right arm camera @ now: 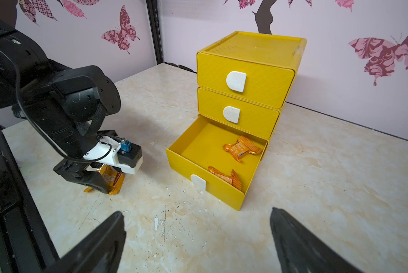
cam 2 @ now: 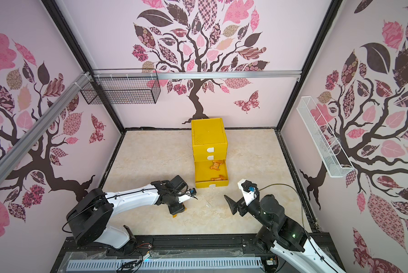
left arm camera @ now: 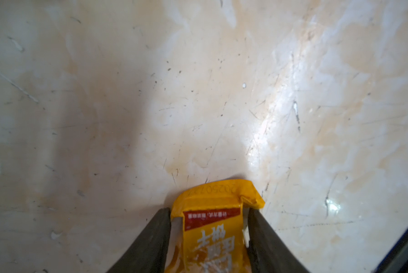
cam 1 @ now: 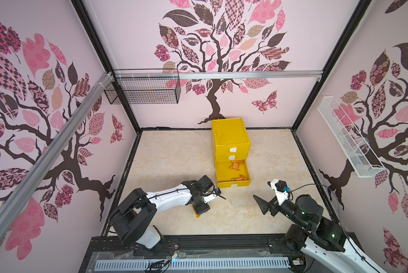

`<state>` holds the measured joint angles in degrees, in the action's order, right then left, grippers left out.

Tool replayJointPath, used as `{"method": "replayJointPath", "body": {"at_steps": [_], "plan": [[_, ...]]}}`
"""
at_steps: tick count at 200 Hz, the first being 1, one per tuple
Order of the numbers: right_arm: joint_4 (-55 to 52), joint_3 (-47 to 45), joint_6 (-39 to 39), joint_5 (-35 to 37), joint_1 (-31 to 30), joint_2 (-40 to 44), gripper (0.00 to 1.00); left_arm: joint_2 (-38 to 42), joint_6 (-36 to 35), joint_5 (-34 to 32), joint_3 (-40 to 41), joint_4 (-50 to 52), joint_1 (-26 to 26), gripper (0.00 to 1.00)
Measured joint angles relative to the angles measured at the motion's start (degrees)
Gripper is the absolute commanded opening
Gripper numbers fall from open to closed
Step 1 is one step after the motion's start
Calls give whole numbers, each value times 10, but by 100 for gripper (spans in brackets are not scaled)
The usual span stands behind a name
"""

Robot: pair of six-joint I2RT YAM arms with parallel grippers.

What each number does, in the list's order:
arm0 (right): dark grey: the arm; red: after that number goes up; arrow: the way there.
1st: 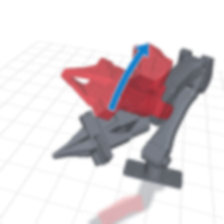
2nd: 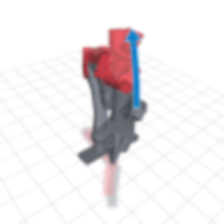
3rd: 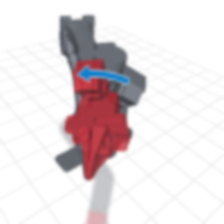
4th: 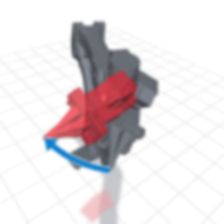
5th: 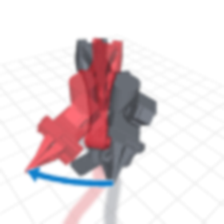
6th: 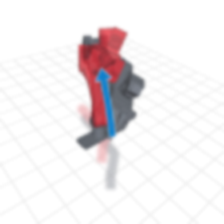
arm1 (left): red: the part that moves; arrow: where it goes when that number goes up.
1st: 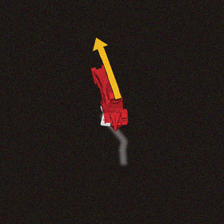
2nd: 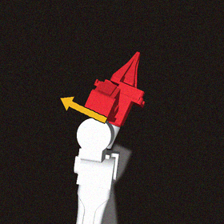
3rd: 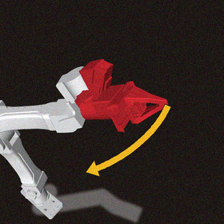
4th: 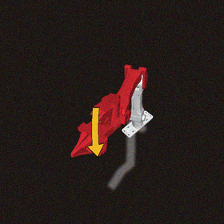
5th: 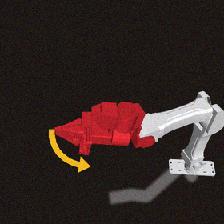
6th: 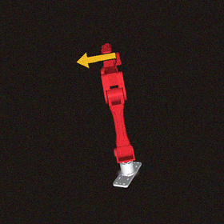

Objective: Place the cookies into the drawer by color
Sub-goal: Pick up the cookie at the center of the board, then place the cookie in the drawer.

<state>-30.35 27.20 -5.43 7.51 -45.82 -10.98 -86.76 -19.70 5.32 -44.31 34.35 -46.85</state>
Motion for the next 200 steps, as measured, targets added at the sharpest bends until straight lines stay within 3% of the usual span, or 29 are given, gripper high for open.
{"method": "replayJointPath", "body": {"at_steps": [52,116,200], "plan": [[0,0,0,0,0,0,99,21,0,-1,4,0,1,30],[0,0,0,0,0,0,99,48,0,-14,-2,3,16,25],[0,0,0,0,2,-6,99,46,-27,-70,-166,8,16,29]]}}
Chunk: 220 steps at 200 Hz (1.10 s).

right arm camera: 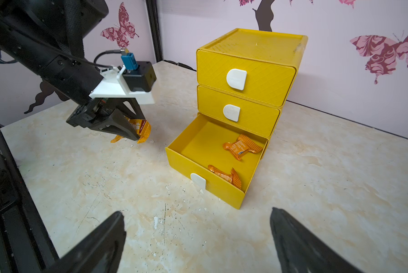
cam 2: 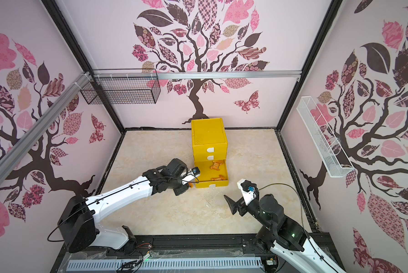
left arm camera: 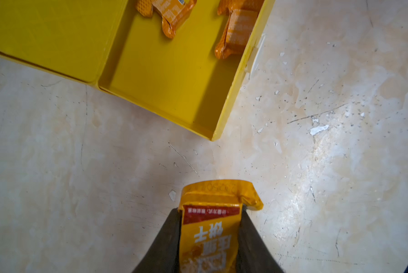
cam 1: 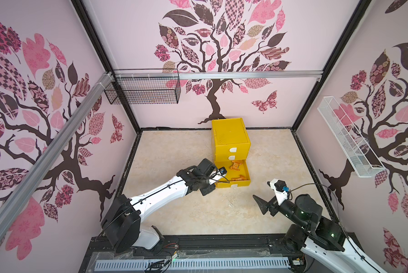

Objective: Place the cookies into the drawer by color
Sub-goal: Place the cookie in the drawer.

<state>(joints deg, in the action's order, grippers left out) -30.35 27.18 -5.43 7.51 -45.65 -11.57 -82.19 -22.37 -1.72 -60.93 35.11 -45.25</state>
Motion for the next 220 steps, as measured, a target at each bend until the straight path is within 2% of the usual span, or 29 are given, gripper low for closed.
{"method": "replayJointPath", "body": {"at_steps": [54,101,118,153,175,220], "plan": [[0,0,0,0,1,0,99,-96,-24,0,-138,-17,0,29],[0,0,0,2,2,0,99,-160,-32,-6,-179,-56,0,38],[0,0,0,2,2,0,99,-179,-33,-8,-190,-65,0,44],[0,0,0,2,2,0,99,-204,-37,-15,-210,-77,0,66],[0,0,0,1,2,0,99,-206,-37,-17,-220,-80,0,84],[0,0,0,2,3,-1,99,-178,-14,-10,-236,-72,-1,97]]}}
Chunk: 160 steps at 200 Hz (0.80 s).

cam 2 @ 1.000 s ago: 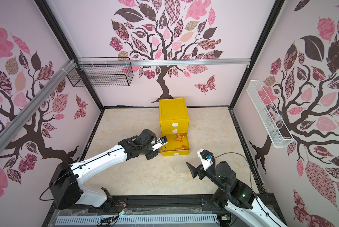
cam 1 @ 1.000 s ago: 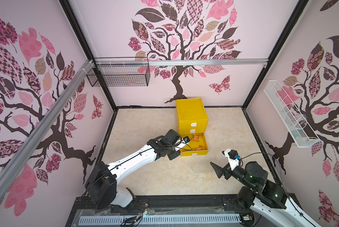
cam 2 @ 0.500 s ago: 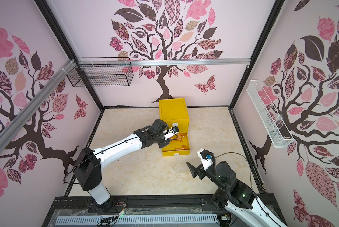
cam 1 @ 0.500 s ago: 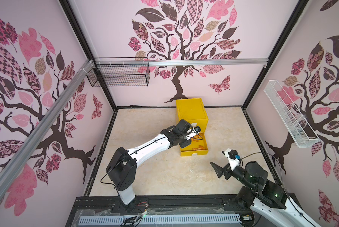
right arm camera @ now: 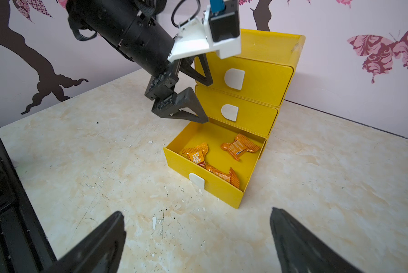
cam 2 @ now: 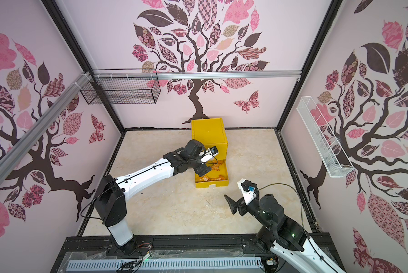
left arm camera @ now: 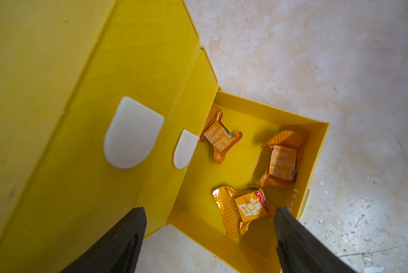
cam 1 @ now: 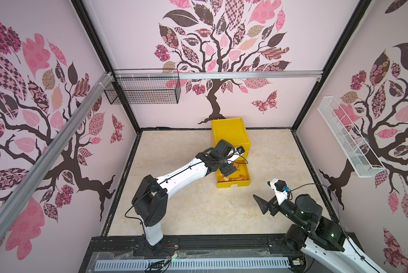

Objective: Place the cookies into the drawer by color
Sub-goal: Place the cookie in the drawer.

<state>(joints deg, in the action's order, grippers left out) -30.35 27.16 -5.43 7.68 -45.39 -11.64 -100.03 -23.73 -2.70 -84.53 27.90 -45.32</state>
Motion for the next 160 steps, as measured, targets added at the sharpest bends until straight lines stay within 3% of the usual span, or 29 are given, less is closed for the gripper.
{"method": "replayJointPath", "body": {"at_steps": [68,110,160], "plan": [[4,0,-7,18,3,-38,99,45,31,-7,-64,-17,30,97],[7,20,1,39,3,-132,99,3,61,-11,-151,-1,82,98],[66,48,61,46,3,-243,98,-79,92,-14,-229,22,88,98]]}}
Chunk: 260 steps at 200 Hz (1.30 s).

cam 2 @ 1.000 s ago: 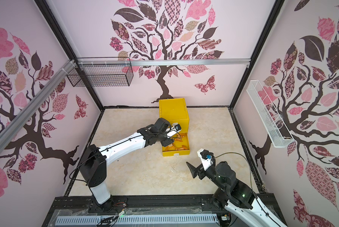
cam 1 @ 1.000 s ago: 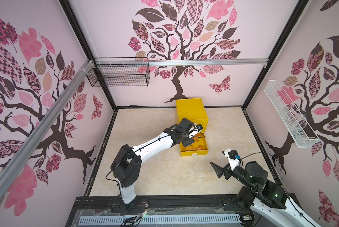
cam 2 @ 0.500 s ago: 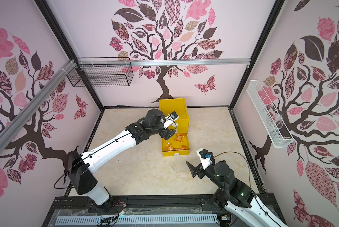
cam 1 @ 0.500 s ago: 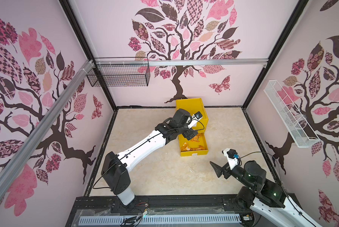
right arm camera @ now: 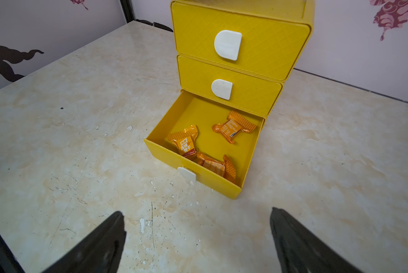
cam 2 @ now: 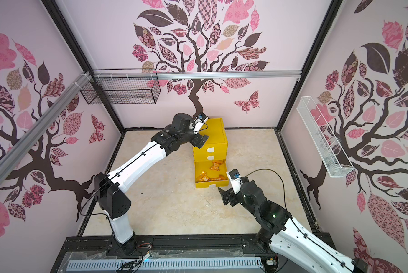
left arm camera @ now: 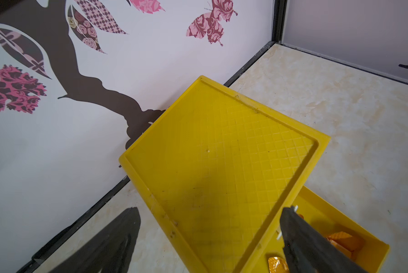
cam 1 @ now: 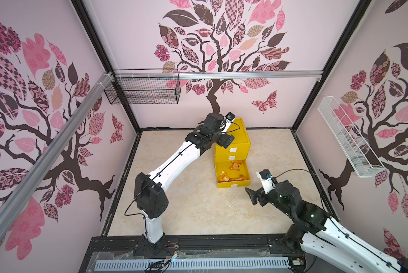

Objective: Place the cookies into the drawer by color
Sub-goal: Place the cookie in the drawer, then close the drawer in the storage box.

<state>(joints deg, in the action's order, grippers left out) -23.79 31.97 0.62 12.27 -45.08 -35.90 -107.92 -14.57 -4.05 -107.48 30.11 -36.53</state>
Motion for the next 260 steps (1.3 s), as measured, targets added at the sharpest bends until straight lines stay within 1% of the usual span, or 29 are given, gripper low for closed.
{"method": "replayJointPath", "body": {"at_steps": [30,49,85,123,169,194,223,242,260], "plan": [[10,-15,64,26,8,-52,97,-41,10,-2,-17,18,5,97],[16,-43,101,38,12,-65,96,-55,22,5,-20,18,16,98],[27,-85,156,51,33,-71,94,-57,32,11,-23,22,35,97],[54,-88,190,49,54,-109,93,-57,36,24,-22,26,35,97],[116,-88,251,48,57,-218,87,-57,36,31,-20,25,35,97],[162,-87,266,47,62,-273,84,-57,36,36,-16,20,35,97],[198,-71,284,28,96,-342,78,-57,35,38,-16,20,36,97],[230,-61,293,9,123,-376,76,-57,34,42,-16,19,38,97],[250,-49,296,-1,135,-402,76,-57,34,45,-16,20,40,97]]}}
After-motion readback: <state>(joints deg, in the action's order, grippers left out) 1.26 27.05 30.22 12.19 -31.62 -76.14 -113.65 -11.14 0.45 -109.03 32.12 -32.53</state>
